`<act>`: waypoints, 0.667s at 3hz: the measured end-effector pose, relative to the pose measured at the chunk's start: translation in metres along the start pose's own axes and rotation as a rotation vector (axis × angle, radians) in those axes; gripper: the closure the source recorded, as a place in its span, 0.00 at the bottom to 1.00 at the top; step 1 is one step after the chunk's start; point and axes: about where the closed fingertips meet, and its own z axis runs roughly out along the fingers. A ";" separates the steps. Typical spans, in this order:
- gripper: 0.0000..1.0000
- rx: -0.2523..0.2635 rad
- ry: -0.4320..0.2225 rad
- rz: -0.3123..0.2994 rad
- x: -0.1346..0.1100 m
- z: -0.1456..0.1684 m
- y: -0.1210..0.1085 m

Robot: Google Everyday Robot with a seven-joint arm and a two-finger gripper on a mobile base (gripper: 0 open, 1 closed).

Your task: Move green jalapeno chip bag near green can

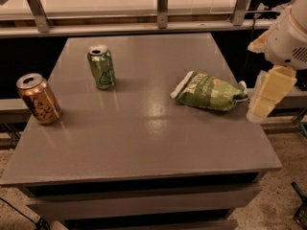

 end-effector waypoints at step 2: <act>0.17 -0.038 -0.029 0.026 0.012 0.082 -0.026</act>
Offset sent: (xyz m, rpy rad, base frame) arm 0.0690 -0.0022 -0.1160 0.0889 0.0547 -0.0128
